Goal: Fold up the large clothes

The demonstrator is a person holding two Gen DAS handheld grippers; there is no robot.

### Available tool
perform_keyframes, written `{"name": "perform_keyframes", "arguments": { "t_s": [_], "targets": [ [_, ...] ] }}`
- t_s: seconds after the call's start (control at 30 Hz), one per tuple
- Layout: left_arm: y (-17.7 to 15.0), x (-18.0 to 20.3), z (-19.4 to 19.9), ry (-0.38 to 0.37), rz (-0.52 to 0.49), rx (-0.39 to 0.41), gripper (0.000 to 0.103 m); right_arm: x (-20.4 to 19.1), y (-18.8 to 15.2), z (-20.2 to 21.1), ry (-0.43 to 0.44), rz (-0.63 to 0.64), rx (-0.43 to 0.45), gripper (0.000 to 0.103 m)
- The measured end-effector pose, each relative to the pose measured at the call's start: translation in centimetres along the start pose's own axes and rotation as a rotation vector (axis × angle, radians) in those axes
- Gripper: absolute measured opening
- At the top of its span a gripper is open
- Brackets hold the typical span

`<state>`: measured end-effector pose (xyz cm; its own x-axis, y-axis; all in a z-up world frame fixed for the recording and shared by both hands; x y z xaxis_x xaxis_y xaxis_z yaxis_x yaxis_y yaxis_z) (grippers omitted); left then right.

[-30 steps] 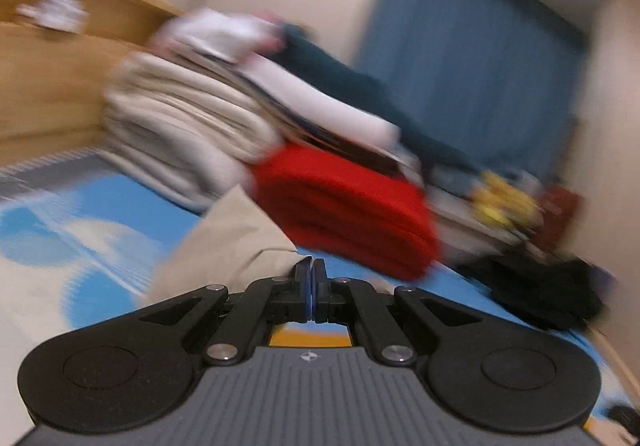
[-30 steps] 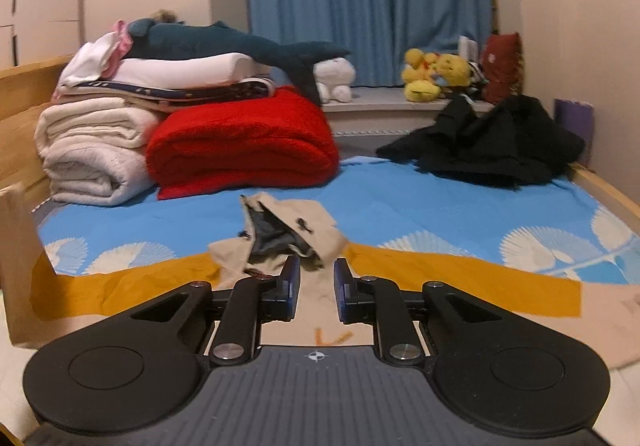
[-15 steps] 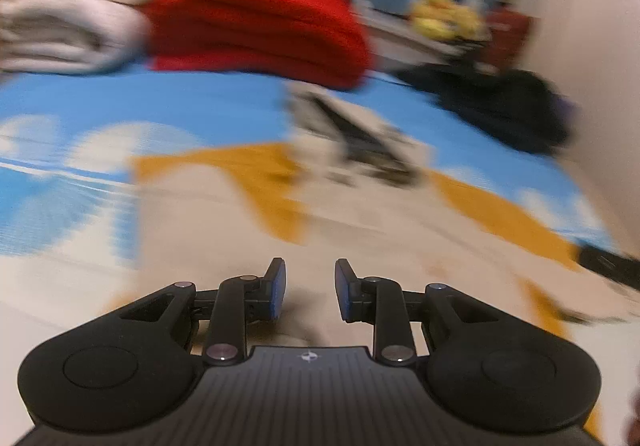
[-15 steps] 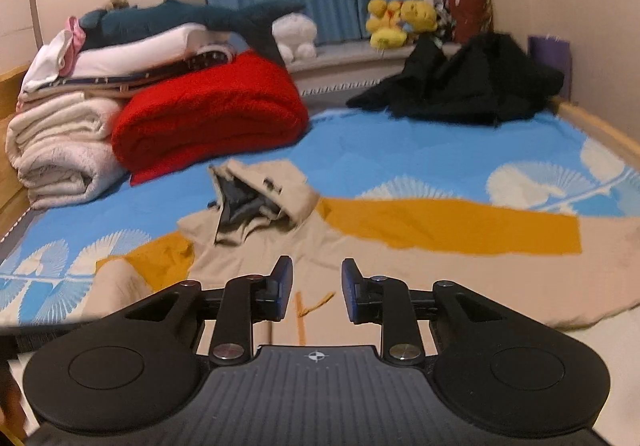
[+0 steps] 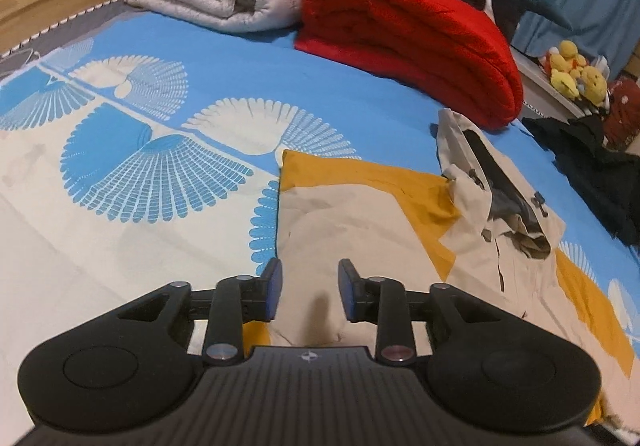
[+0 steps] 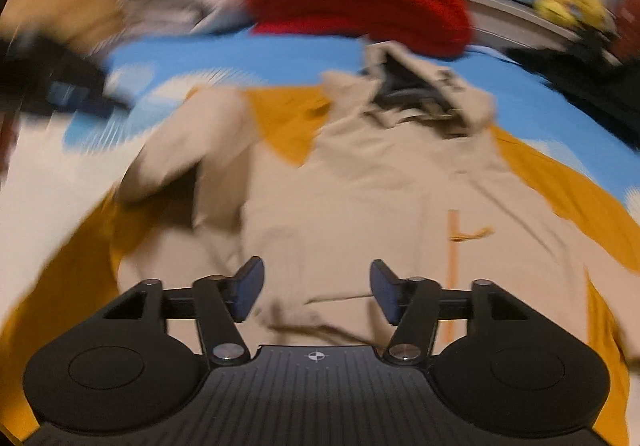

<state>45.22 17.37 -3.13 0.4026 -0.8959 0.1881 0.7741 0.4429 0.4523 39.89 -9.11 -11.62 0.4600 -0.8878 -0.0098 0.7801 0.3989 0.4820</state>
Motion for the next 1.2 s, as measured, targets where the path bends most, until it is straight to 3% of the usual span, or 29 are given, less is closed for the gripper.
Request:
{"name": "perform_keyframes", "arguments": {
  "t_s": [0.17,0.33,0.43,0.5,0.57,0.7,0.8,0.9,0.97,1.03,1.1,1.2],
  "targets": [
    [-0.1,-0.5,-1.0,-0.008,0.035,-0.017,0.037,-3.6,-0.6,-2.7,-0.097,0.227,-0.041,0.069],
    [0.8,-1.1,-1.2,0.0,0.048,-0.008,0.037,-4.2,-1.5,-4.8,-0.165,0.311,-0.079,0.067],
    [1.3,-1.7,-1.2,0.011,0.065,0.0,0.037,-3.6,-1.6,-4.8,-0.193,0.323,-0.065,0.054],
    [1.4,-2.0,-1.2,0.019,0.071,0.003,0.037,-2.7,-1.0,-3.8,-0.146,0.271,-0.028,0.029],
    [1.4,-1.9,-1.3,0.023,0.066,0.003,0.037,-1.2,0.1,-1.9,-0.103,0.172,0.039,0.017],
    [1.0,-1.2,-1.5,0.025,0.04,0.002,0.037,4.5,2.1,3.0,-0.043,-0.13,0.239,0.007],
    [0.6,-0.7,-1.7,0.027,0.017,-0.003,0.037,10.4,1.9,5.9,-0.141,-0.364,0.369,0.006],
    [0.4,-0.3,-2.1,0.026,0.007,-0.011,0.037,16.4,-0.1,7.5,-0.302,-0.635,0.403,0.004],
    [0.3,-0.2,-2.3,0.026,0.002,-0.019,0.037,20.0,-2.2,7.7,-0.392,-0.822,0.369,0.009],
    [0.1,0.1,-2.7,0.025,-0.006,-0.03,0.037,22.4,-4.1,7.5,-0.409,-0.97,0.33,0.015],
    [0.0,0.3,-3.1,0.021,-0.01,-0.042,0.037,23.3,-5.1,6.8,-0.35,-1.037,0.304,0.038],
    [-0.2,0.4,-3.5,0.017,-0.01,-0.055,0.037,23.0,-5.6,4.1,-0.13,-1.075,0.231,0.055]
  ]
}}
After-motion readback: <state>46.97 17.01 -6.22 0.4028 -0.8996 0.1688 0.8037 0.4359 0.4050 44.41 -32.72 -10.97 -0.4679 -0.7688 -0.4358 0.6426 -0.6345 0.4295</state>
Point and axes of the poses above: each gripper's, at about its wrist camera, not at the fingertips, and z roughly against the way its jaws point, x to its right, y to its top, the point moved 6 cm from there along -z, roughly the way its jaws point, and after that the axes turned 12 degrees about -x, right-handed, at the moved point
